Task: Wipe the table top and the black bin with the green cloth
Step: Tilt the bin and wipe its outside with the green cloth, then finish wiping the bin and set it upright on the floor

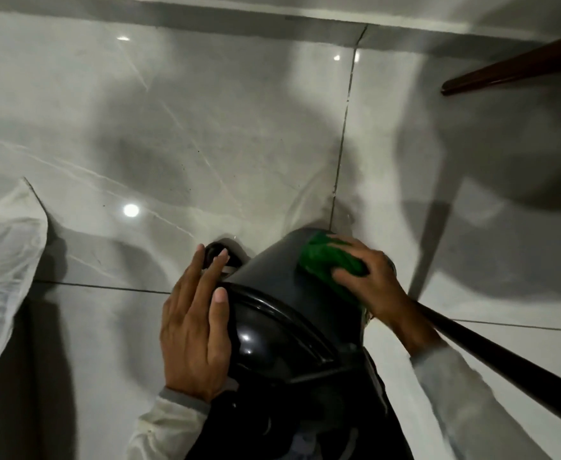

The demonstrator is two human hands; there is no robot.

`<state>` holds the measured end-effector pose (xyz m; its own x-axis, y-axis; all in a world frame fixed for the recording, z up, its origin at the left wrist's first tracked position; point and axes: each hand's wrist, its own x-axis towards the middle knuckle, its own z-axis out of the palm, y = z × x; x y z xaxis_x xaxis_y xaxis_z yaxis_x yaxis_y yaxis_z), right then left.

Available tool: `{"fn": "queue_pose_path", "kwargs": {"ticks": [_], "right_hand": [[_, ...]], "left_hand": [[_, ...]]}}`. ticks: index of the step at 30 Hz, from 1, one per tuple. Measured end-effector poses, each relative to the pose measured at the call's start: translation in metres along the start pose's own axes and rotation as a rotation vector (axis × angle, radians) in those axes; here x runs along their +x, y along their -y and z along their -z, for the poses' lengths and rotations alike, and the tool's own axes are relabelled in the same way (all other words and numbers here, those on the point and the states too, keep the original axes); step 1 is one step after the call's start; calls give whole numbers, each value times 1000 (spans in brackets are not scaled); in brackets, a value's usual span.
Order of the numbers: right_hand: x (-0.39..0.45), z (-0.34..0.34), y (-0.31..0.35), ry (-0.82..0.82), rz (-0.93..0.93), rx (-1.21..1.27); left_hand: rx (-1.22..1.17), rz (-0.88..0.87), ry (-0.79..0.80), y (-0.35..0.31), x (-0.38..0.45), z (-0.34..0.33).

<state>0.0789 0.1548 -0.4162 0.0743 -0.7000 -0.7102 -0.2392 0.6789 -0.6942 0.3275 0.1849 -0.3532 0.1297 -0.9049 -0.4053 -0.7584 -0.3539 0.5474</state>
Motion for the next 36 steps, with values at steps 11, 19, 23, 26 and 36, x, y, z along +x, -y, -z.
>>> {"fn": "queue_pose_path", "kwargs": {"ticks": [11,19,23,26,36], "right_hand": [[-34,13,6,134,125,287],[67,49,-30,-339,-270,48],[73,81,28,-412,-34,231],[71,102,83,-503,72,462],[7,128,218,-360,61,1041]], "left_hand": [[69,-41,100,-10,32,2],[103,15,205,-46,61,-18],[67,130,127,-62,107,-9],[44,210,89,-74,149,-1],[229,3,81,-175,194,42]]}}
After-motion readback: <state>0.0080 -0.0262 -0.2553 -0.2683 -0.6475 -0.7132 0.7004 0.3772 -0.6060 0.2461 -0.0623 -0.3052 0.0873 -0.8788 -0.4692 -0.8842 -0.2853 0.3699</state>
